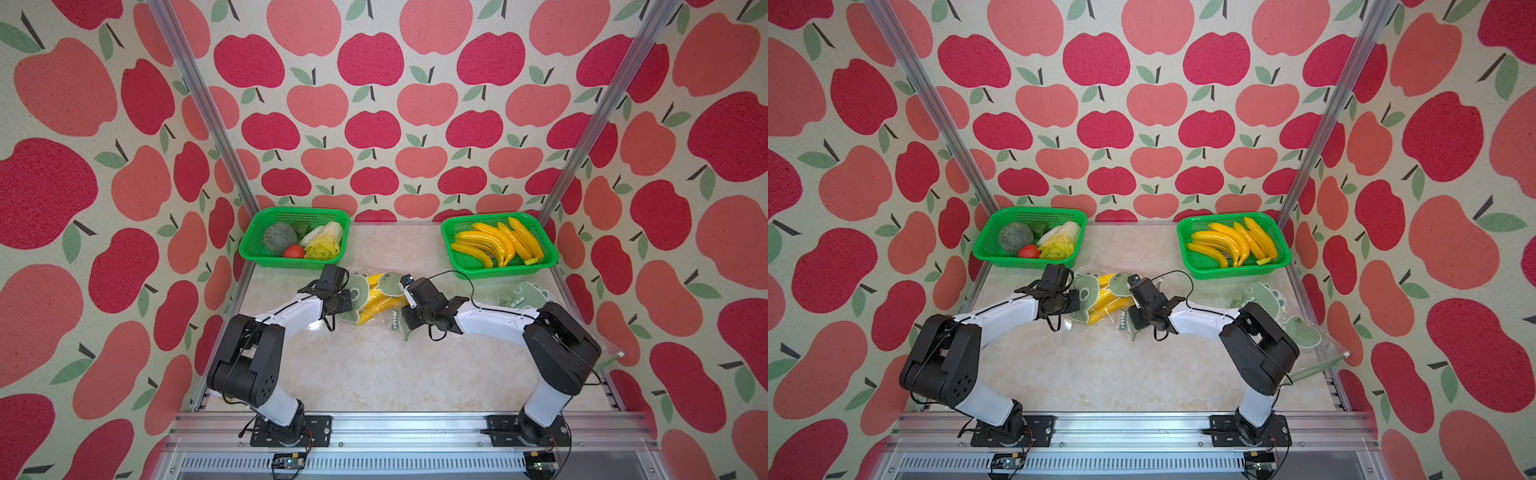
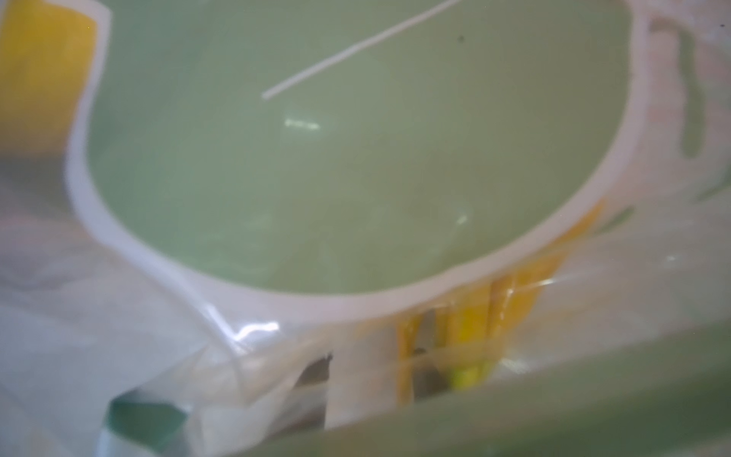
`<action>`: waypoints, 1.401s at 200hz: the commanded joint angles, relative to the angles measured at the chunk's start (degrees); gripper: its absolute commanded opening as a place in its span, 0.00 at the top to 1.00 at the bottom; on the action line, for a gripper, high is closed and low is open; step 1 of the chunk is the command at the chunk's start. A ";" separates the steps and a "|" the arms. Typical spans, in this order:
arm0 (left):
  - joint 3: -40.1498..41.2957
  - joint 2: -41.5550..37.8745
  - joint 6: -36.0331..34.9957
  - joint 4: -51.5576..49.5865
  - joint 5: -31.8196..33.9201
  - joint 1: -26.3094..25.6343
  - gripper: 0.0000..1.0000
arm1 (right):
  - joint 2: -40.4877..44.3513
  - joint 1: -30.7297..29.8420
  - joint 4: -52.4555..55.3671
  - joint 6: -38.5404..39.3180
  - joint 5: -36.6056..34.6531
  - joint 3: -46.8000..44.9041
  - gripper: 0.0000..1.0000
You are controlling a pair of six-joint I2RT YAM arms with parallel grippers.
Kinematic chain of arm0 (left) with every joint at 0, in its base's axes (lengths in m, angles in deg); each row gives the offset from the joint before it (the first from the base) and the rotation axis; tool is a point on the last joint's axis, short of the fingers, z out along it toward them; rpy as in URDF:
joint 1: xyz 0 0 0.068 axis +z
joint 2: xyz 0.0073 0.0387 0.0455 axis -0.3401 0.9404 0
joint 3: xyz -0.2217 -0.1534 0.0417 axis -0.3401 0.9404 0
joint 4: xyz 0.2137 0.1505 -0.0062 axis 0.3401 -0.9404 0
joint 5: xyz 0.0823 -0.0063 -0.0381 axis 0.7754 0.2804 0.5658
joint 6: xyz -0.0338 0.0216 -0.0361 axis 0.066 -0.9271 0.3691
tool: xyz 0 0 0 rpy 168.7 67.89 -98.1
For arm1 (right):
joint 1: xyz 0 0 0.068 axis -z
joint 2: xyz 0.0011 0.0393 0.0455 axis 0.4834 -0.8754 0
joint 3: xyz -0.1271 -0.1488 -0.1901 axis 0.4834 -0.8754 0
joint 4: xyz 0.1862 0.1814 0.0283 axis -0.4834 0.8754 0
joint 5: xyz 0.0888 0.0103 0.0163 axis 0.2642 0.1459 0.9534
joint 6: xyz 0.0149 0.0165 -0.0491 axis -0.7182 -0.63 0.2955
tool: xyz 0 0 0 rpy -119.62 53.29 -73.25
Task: Open the zip-top bag and take out the banana
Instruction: Pick up the banana from the zipper food storage bag.
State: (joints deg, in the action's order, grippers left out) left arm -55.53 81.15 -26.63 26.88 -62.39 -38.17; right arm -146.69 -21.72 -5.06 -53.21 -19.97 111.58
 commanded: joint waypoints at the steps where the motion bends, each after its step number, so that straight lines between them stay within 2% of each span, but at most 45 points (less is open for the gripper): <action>1: -0.93 0.73 -0.87 -0.55 -0.31 -0.36 1.00 | -2.37 -0.25 3.60 -1.02 -3.44 2.39 0.62; 48: -0.53 0.73 -0.74 -0.48 -0.23 -0.48 1.00 | -5.78 -0.17 6.28 -2.66 -8.25 5.76 0.61; 82: -0.22 0.73 -0.75 -0.17 -0.14 -0.44 1.00 | -8.56 -0.17 7.13 -2.83 -8.10 7.93 0.60; 114: -0.21 0.71 -0.83 -0.21 -0.14 -0.48 1.00 | -9.40 -0.34 7.38 -2.83 -8.16 8.57 0.73; 136: -0.25 0.72 -0.83 -0.21 0.00 -0.47 1.00 | -7.81 -0.48 6.45 -3.04 -8.25 7.18 0.80; 186: -0.17 0.47 -0.64 -0.13 0.54 -0.48 1.00 | -4.72 -0.76 5.78 -3.15 -7.27 4.91 0.88; 242: 0.24 -0.39 0.30 -0.30 2.12 -0.36 1.00 | 1.38 -1.23 5.55 -4.96 -8.32 1.05 0.90; 280: 0.54 -1.28 1.25 -0.65 3.70 -0.28 1.00 | 5.47 -1.46 9.19 -7.51 -9.58 -1.53 0.91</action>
State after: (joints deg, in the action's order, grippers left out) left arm -55.53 81.13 -26.35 26.88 -61.04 -38.41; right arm -144.57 -22.49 0.57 -57.82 -27.84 111.73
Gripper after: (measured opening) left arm 0.049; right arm 0.099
